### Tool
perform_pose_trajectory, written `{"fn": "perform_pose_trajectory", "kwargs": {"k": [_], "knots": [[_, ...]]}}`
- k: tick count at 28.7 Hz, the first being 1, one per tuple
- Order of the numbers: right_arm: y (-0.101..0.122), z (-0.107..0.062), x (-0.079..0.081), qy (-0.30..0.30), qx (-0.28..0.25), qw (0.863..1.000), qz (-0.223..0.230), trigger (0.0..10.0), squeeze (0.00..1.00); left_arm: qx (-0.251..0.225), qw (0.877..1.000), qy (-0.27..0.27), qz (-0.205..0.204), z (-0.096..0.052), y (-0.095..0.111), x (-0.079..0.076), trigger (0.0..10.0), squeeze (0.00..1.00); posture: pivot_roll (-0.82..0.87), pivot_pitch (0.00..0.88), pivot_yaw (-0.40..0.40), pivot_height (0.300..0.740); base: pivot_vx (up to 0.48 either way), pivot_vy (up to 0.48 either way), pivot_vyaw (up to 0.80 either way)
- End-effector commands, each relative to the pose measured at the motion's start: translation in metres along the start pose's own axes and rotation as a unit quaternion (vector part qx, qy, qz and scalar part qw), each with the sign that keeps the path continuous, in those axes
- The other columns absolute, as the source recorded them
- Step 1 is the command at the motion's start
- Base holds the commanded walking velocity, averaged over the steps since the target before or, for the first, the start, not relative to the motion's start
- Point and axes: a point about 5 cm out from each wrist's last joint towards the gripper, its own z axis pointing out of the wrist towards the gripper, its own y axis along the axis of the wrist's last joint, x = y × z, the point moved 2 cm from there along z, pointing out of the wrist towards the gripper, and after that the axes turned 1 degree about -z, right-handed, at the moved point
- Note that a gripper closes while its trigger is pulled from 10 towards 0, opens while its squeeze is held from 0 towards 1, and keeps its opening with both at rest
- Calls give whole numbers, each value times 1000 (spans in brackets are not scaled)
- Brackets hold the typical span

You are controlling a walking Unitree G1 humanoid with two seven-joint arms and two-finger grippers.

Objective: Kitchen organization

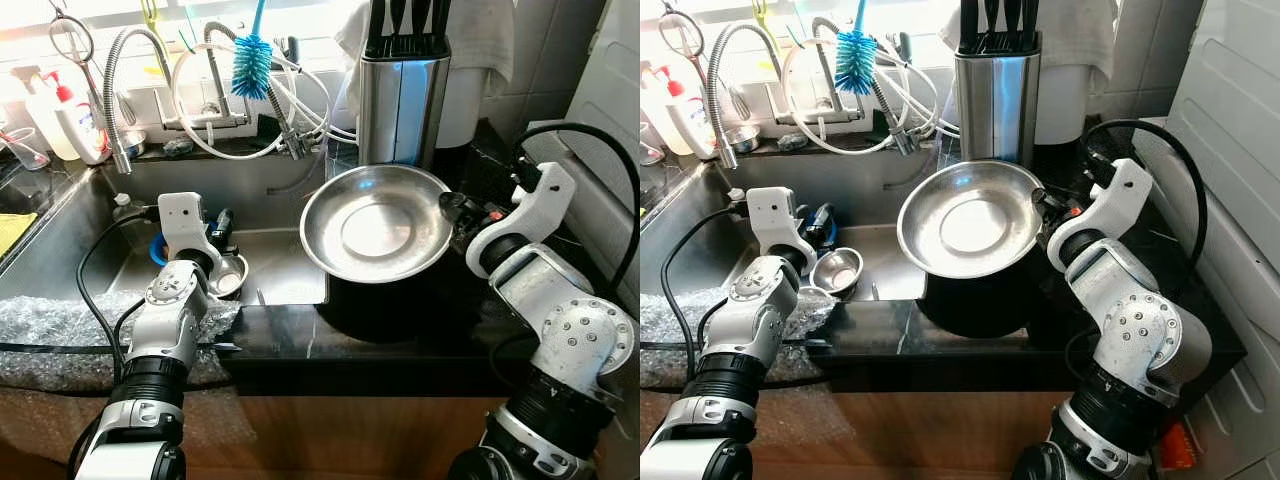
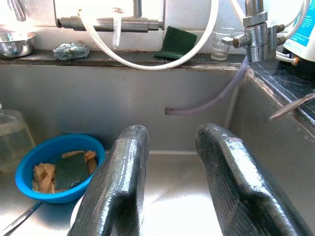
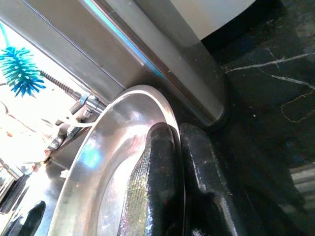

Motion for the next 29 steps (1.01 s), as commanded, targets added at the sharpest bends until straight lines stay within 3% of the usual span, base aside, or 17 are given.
{"fn": "perform_pose_trajectory", "kwargs": {"k": [1,8,13,17,26,28,29], "knots": [[-18,8,50,86,17,995,39,10000,0,-23,1000,-5,-3,4,16,-3,10000,0,-86,0,82,740,0,0,0],[-20,14,48,85,17,996,-4,10000,0,-25,999,-11,-37,3,18,-3,10000,0,-84,0,79,740,0,0,0],[-27,19,58,107,27,994,-16,10000,0,-29,999,-12,-34,3,21,-1,10000,0,-76,0,77,740,0,0,0],[-21,25,63,112,-3,992,-54,10000,0,-36,999,-12,-38,3,26,1,10000,0,-72,0,76,740,0,0,0],[-8,36,67,116,-72,982,-128,10000,0,-64,987,4,-146,3,47,33,10000,0,-63,0,86,740,0,0,0],[-8,38,67,117,-80,980,-138,10000,0,-64,985,-22,-160,1,50,32,10000,1000,-58,0,85,740,0,0,0],[-8,39,66,116,-86,979,-143,10000,0,-63,984,-38,-160,0,51,30,10000,1000,-56,0,86,740,0,0,0]]}}
